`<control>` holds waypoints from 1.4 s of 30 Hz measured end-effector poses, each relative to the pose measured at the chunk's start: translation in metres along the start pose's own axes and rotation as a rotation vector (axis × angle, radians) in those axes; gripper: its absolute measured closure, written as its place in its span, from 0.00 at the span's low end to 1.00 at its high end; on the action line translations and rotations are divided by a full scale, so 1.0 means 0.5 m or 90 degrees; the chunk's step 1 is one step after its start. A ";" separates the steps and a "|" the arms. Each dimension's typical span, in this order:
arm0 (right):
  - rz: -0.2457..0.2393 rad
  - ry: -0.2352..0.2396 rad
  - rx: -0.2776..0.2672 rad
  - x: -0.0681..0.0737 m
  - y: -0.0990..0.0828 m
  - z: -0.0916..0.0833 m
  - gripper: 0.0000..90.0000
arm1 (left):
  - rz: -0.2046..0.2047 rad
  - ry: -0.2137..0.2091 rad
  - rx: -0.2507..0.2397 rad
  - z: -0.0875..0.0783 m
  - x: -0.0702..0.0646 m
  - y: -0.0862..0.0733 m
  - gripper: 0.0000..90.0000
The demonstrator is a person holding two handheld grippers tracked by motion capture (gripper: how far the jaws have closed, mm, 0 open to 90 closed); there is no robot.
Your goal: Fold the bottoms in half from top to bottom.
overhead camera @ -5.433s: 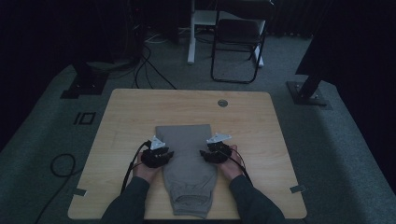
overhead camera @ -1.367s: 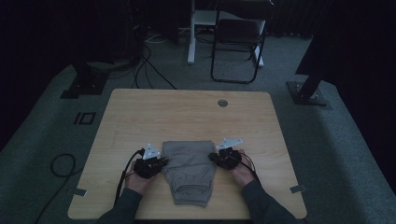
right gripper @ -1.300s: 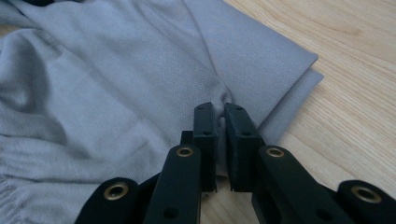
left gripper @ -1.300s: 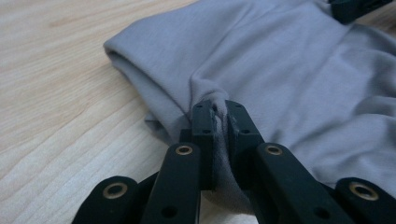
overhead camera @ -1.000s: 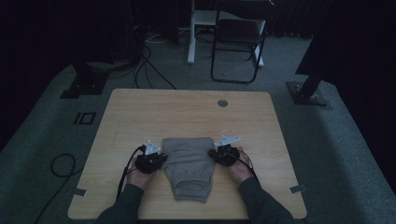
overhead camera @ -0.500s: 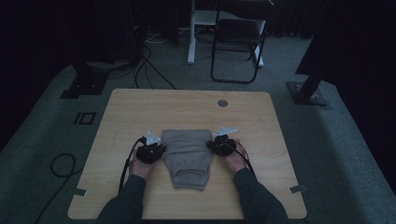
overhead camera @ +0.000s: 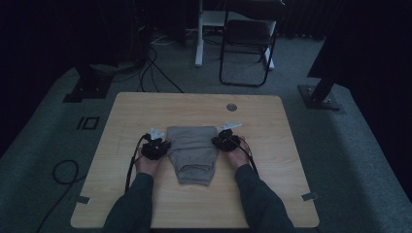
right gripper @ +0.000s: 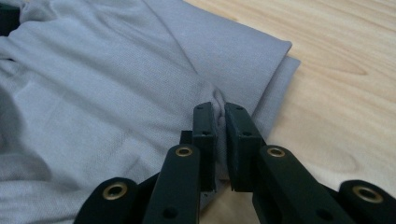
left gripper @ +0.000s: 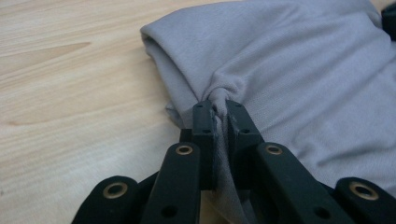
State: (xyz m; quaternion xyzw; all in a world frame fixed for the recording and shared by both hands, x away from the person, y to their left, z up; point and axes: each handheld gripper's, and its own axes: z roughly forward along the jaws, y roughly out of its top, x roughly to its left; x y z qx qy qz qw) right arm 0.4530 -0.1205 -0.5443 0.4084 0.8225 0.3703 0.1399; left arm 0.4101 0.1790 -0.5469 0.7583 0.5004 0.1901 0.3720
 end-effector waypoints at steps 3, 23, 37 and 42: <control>-0.002 -0.016 0.005 0.003 0.011 0.006 0.94 | -0.029 -0.001 -0.001 0.006 0.010 0.009 0.93; -0.045 -0.008 -0.131 0.027 0.037 -0.151 0.94 | 0.028 -0.076 -0.155 -0.173 -0.015 0.068 0.94; -0.091 0.025 -0.159 0.066 -0.005 -0.226 0.94 | 0.051 -0.132 -0.156 -0.244 -0.038 0.012 0.93; -0.111 0.077 -0.132 0.072 -0.033 -0.227 0.74 | 0.048 -0.170 -0.163 -0.254 -0.032 -0.012 0.75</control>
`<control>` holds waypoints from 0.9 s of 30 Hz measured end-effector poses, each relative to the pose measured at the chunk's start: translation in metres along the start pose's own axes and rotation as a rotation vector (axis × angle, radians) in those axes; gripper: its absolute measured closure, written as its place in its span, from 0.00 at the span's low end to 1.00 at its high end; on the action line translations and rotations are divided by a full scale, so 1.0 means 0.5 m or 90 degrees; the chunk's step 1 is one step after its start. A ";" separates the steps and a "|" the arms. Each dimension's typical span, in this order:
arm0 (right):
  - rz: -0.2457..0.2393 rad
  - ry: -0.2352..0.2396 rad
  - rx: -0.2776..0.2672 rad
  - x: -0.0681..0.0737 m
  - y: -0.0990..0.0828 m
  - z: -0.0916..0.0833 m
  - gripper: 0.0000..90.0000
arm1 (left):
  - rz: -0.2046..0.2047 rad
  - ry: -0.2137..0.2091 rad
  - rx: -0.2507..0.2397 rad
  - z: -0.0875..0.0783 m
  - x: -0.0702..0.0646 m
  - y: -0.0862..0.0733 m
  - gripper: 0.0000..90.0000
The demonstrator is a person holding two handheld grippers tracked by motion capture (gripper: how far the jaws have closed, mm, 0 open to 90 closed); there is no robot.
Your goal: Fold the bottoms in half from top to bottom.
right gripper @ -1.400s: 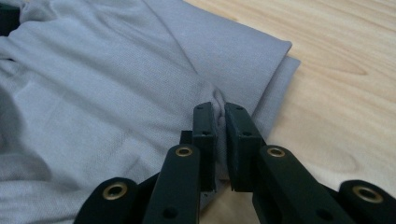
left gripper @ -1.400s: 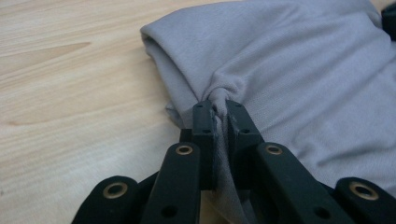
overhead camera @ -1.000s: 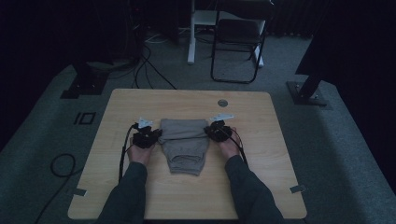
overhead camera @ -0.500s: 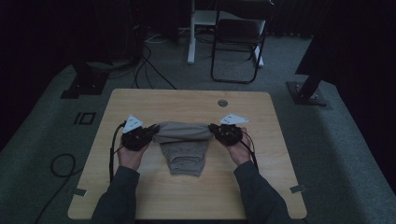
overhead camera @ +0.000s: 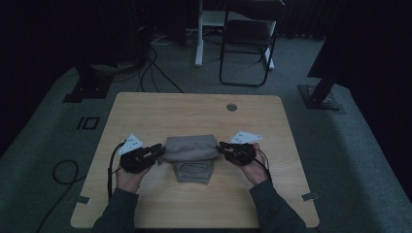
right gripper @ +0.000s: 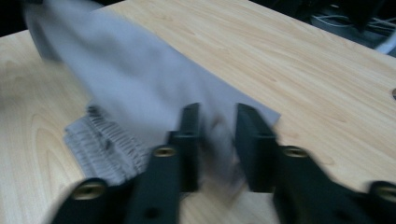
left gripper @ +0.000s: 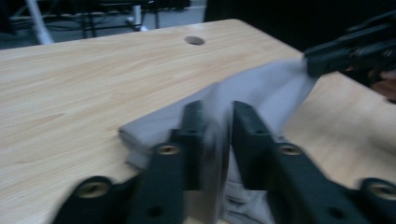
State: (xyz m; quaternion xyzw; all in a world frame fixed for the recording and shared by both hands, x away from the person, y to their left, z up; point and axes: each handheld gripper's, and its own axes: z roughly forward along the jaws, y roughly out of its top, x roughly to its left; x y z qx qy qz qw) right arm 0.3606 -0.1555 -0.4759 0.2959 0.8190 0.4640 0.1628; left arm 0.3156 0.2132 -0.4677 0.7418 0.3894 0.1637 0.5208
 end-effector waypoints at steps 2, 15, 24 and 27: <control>0.009 -0.006 -0.005 -0.001 -0.006 0.000 0.64 | -0.008 0.002 0.007 0.004 0.005 -0.003 0.74; 0.023 0.003 0.074 0.027 -0.045 0.068 0.56 | 0.020 -0.016 0.153 0.113 -0.017 -0.061 0.69; 0.042 -0.023 0.132 0.028 -0.071 0.130 0.57 | 0.008 -0.005 0.175 0.166 -0.007 -0.072 0.73; 0.057 -0.043 0.134 0.013 -0.069 0.142 0.57 | 0.009 0.018 0.170 0.192 0.005 -0.063 0.74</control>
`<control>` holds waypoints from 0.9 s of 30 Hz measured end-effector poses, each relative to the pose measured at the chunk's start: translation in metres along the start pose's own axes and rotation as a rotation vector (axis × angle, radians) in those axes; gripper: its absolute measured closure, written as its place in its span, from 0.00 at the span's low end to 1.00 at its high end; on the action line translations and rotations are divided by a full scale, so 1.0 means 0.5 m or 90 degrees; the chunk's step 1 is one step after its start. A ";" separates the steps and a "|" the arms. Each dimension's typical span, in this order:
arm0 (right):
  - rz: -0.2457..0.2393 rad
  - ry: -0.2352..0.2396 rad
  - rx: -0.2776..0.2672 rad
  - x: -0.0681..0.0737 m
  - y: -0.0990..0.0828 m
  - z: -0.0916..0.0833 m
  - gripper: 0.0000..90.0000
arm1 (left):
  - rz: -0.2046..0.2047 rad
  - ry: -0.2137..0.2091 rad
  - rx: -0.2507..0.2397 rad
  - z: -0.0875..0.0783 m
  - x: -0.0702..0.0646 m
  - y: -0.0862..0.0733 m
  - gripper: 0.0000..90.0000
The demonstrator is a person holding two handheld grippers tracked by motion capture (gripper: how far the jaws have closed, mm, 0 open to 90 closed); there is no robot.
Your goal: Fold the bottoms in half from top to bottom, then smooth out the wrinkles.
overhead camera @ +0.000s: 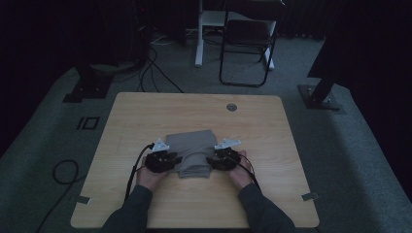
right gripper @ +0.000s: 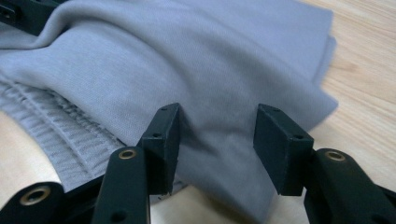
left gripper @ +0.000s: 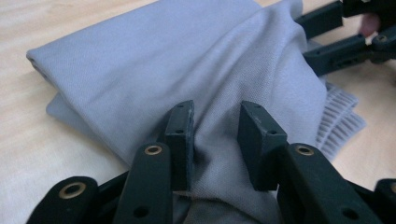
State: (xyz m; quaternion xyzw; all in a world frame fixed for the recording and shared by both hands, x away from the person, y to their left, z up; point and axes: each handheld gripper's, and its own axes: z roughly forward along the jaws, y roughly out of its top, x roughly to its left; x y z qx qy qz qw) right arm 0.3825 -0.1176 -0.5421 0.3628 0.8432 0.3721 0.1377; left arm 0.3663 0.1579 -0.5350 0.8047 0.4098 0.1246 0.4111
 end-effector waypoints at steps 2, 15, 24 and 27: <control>0.013 -0.005 -0.002 -0.011 0.003 0.008 0.57 | -0.002 0.019 0.002 0.018 0.010 0.014 0.74; 0.078 -0.047 -0.016 -0.057 0.021 0.027 0.55 | -0.012 0.036 0.010 0.098 0.054 0.085 0.73; 0.088 -0.051 -0.020 -0.066 0.026 0.024 0.52 | -0.025 0.059 -0.016 0.072 0.063 0.092 0.66; 0.084 -0.047 -0.042 -0.072 0.027 0.005 0.50 | -0.031 0.060 -0.041 0.030 0.066 0.089 0.64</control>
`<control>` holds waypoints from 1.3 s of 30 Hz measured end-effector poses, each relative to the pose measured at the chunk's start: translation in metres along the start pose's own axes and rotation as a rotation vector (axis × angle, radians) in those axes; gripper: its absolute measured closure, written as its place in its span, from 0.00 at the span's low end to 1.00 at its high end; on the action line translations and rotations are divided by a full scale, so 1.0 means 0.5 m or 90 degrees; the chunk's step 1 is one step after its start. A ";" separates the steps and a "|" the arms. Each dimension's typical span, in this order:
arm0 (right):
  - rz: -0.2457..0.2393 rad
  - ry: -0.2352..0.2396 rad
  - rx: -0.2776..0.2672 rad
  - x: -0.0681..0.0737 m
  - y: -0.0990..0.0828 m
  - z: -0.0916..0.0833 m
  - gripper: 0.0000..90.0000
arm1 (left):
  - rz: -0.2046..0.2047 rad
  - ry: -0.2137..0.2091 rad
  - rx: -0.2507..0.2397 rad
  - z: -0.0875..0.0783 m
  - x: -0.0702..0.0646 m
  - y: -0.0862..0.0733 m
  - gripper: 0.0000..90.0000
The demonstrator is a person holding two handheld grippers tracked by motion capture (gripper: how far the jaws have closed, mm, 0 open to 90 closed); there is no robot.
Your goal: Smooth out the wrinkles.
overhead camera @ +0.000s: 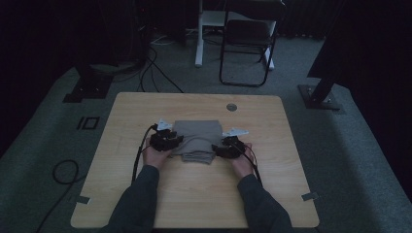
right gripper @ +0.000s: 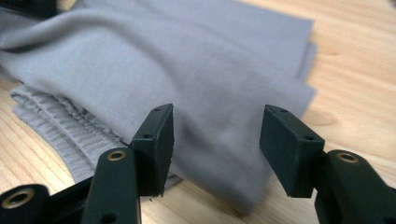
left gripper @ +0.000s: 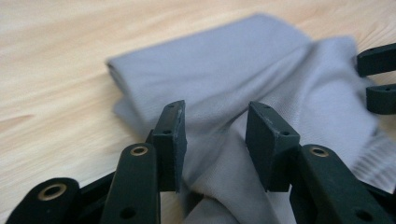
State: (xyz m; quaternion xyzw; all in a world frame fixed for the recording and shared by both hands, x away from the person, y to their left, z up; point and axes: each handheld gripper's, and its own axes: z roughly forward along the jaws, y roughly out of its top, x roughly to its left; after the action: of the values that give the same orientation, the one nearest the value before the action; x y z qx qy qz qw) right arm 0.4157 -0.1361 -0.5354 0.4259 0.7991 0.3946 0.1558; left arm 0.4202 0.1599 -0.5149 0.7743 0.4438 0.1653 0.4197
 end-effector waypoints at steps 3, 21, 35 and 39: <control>0.005 -0.003 -0.008 -0.016 0.001 -0.015 0.50 | -0.013 -0.005 -0.028 -0.045 0.005 -0.006 0.63; 0.077 0.056 0.015 -0.064 -0.018 0.003 0.54 | -0.012 -0.019 0.002 -0.079 -0.032 -0.081 0.57; 0.006 0.062 -0.023 -0.045 -0.016 -0.079 0.99 | -0.038 -0.056 -0.035 -0.136 -0.012 -0.093 0.97; -0.019 0.088 -0.012 -0.040 -0.021 -0.109 0.90 | -0.036 -0.076 -0.018 -0.154 -0.013 -0.112 0.89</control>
State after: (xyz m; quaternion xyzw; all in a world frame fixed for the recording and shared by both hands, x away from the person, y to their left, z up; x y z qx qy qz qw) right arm 0.3897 -0.1825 -0.5103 0.3841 0.8105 0.4282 0.1102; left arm 0.3377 0.2076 -0.5132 0.7640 0.4373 0.1132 0.4606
